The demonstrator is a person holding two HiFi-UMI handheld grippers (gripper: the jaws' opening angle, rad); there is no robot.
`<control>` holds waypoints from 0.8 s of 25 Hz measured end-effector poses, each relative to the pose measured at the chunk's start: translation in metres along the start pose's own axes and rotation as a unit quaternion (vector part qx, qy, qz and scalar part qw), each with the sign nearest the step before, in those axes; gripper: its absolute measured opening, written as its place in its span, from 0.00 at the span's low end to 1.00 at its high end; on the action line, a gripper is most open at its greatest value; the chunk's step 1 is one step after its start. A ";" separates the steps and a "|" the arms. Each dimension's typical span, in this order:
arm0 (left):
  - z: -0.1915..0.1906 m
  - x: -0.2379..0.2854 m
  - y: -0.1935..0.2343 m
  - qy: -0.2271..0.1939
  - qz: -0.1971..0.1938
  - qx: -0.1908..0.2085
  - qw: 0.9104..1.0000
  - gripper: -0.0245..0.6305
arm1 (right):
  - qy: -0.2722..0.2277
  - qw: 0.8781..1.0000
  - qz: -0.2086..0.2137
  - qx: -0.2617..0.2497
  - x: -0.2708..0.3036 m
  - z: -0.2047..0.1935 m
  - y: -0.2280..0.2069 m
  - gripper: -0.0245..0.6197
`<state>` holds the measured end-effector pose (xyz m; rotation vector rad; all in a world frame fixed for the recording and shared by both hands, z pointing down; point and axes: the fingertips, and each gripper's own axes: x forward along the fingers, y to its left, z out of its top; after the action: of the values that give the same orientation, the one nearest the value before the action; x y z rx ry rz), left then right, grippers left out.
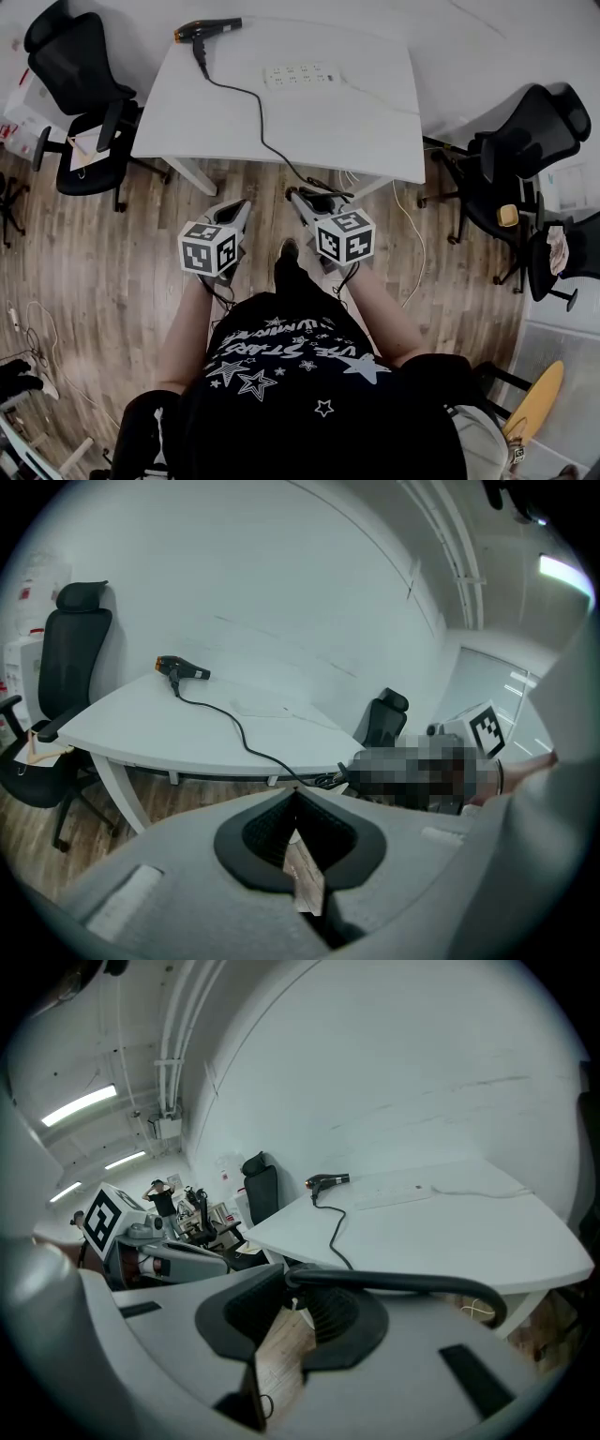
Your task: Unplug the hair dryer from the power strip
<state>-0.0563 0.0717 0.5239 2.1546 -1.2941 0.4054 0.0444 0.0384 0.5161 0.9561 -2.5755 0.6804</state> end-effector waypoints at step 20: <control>-0.026 -0.064 0.002 -0.026 0.009 -0.007 1.000 0.05 | 0.002 1.000 0.012 0.009 -0.012 -0.029 0.061 0.16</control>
<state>-0.0880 0.1315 0.5106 2.1564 -1.3425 0.3478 0.0155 0.1007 0.5149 0.9300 -2.5846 0.7128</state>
